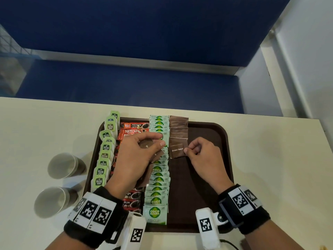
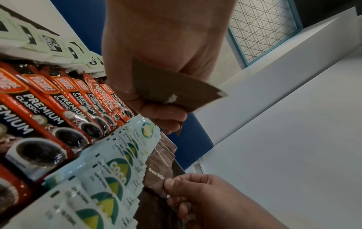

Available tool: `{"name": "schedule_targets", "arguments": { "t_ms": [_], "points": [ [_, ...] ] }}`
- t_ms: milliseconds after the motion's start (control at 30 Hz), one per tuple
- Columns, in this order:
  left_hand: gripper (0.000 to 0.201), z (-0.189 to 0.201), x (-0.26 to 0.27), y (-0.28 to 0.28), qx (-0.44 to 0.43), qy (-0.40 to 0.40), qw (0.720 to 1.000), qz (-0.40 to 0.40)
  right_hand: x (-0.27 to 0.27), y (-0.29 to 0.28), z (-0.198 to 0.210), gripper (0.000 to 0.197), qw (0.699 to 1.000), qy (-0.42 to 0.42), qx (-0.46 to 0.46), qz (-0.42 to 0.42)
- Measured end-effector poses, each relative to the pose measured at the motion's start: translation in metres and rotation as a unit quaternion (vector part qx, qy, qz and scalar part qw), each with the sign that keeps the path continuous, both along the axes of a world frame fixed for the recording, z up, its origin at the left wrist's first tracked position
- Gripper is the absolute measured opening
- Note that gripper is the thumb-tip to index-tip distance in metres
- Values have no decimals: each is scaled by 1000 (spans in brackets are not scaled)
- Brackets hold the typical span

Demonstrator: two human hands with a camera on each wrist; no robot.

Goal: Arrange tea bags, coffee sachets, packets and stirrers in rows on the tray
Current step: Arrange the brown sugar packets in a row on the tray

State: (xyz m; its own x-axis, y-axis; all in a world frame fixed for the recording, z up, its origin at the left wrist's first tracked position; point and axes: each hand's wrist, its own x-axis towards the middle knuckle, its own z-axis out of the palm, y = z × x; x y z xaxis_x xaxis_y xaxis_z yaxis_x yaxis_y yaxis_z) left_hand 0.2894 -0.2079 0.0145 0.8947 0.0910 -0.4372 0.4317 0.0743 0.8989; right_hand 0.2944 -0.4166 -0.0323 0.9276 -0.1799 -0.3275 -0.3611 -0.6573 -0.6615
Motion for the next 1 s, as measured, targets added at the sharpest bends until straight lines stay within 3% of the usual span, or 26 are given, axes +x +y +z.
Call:
{"name": "schedule_targets", "arguments": {
  "t_ms": [667, 1000],
  "points": [
    [16, -2, -1, -2, 7, 4, 1000, -3, -2, 2, 0, 12, 997, 32, 58, -39],
    [15, -2, 0, -2, 16, -2, 1000, 1, -2, -2, 8, 28, 1000, -1, 2, -4]
  ]
}}
